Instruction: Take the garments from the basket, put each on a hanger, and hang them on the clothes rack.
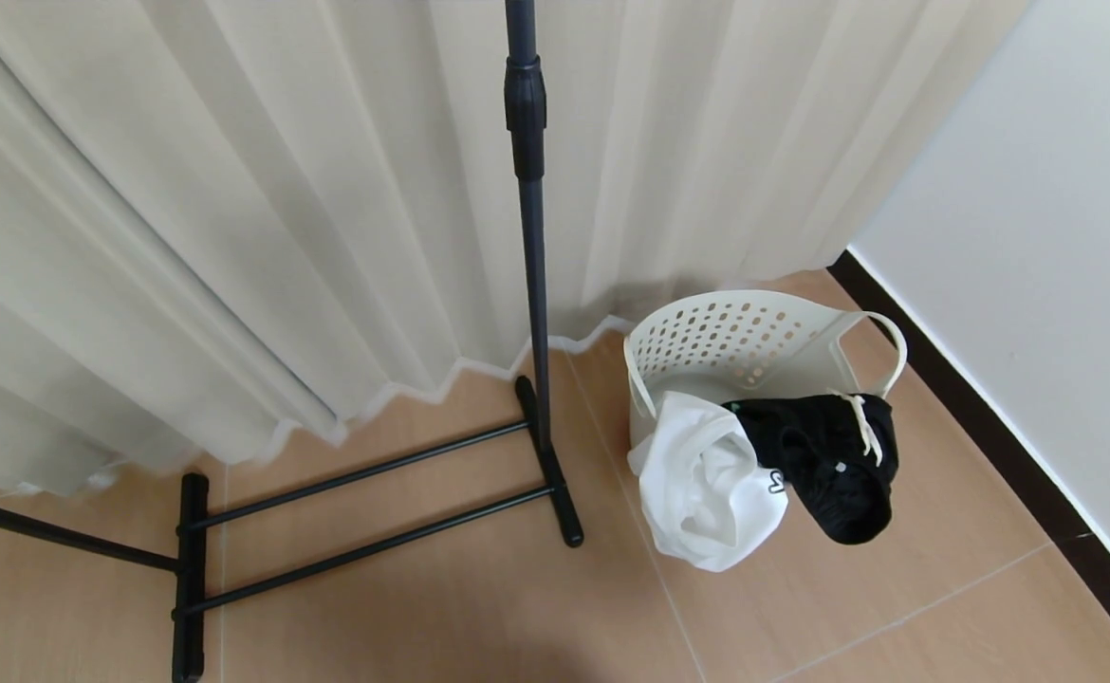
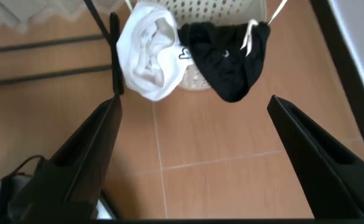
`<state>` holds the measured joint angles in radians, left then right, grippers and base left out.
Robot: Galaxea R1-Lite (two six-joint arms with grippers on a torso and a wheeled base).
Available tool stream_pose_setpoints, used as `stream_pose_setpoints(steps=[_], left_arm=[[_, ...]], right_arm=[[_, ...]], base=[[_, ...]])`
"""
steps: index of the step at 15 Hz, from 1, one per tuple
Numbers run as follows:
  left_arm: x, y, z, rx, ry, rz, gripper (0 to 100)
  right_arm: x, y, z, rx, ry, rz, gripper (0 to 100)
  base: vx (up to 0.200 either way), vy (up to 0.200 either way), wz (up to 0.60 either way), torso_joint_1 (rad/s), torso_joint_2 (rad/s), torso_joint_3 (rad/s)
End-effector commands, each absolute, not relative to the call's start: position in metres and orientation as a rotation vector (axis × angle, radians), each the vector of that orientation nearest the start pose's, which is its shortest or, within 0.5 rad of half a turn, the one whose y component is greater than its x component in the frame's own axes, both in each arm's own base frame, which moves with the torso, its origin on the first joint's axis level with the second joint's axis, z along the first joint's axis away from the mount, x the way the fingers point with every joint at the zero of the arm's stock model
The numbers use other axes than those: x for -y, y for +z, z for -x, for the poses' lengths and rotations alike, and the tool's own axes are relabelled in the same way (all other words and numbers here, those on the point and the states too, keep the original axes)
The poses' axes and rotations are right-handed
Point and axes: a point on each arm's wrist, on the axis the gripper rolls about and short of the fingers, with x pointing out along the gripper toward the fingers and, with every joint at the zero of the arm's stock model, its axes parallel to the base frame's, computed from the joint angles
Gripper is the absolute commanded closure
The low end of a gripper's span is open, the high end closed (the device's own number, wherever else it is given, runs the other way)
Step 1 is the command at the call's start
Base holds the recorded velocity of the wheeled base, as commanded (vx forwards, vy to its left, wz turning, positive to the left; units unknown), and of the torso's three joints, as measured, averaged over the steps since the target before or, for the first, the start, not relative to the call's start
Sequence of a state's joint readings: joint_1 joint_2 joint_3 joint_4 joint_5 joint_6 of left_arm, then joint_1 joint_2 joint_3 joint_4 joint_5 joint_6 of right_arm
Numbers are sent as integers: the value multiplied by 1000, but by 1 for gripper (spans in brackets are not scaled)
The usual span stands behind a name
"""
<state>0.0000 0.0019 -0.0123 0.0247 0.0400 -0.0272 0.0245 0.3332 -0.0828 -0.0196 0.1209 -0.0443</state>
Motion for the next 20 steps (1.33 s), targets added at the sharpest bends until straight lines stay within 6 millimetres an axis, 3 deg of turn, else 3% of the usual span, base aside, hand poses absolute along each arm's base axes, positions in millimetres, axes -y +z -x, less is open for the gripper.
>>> stream_pose_setpoints(steps=[1,3,6,10,13,20], left_arm=[[-1,76,24,-13,42,27,0],[-1,76,24,-13,40,24,0],[-1,76,24,-15,42,23,0],[-1,76,24,-15,42,24,0],[-1,76,24,-15,43,26,0],[-1,76,24,-15,40,23,0]], right_arm=[[-20,147,-121,-579,319,174,0],[-34,155,-179,-615,427,402,0],[-54,144,-251,-652,509,675,0],[-82,121,-320,-669,507,939,0],[-99,99,-367,-697,441,1009,0],[-109,77,-415,-680,385,1002,0]], base=[[0,0,0,0,0,0],[0,0,0,0,0,0],[0,0,0,0,0,0],[0,0,0,0,0,0],[0,0,0,0,0,0],[0,0,0,0,0,0]])
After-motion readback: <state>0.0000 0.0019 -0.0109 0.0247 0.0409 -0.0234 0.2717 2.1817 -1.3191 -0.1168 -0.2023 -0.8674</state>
